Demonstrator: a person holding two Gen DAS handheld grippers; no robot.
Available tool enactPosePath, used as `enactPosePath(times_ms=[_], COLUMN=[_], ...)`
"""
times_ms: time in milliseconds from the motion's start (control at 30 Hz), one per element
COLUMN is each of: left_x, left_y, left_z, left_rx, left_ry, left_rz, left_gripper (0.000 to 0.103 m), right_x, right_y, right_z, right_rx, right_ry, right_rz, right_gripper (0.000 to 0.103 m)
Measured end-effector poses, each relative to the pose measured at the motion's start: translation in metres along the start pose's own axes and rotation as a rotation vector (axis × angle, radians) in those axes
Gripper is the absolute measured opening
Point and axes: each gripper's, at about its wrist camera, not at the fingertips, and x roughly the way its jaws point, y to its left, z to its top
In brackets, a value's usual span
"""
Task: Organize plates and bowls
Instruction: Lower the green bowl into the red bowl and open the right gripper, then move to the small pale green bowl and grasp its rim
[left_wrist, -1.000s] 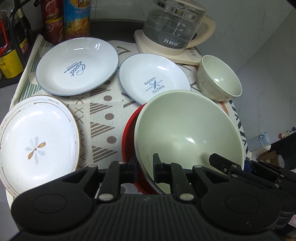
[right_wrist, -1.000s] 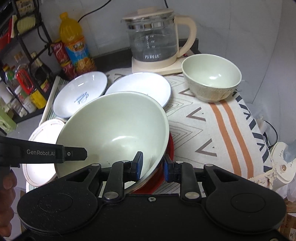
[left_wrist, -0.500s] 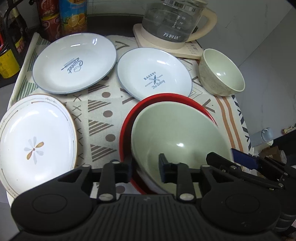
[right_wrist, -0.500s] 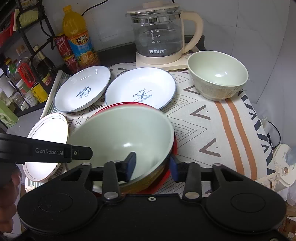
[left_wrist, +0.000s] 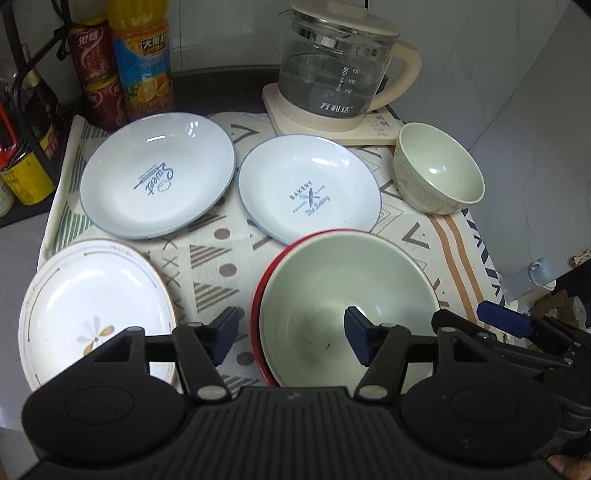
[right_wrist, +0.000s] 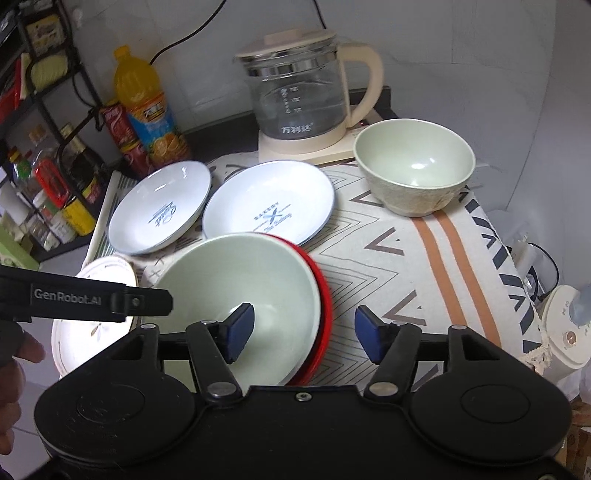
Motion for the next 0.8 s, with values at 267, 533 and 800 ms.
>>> enactPosePath(times_ms=[267, 533, 800], left_x=[0.01, 0.034, 0.065], left_y=[-0.008, -0.033, -0.063], left_z=[0.026, 0.055, 0.092], left_rx=[0.019, 0.086, 0.123], left_ry=[-0.02, -0.017, -0.019], left_rz=[-0.032, -0.068, -0.103], left_gripper=[0.066, 0.067, 0.067], right_x=[0.003, 0.009, 0.017], right_y=[-0.015, -0.042, -0.072], right_z=[0.009, 0.024, 0.048], right_rx=[0.062, 0.163, 0.252], right_ry=[-0.022, -0.05, -0.111], right_rz=[-0.03, -0.066, -0.143], right_gripper=[0.068, 0.077, 0.081])
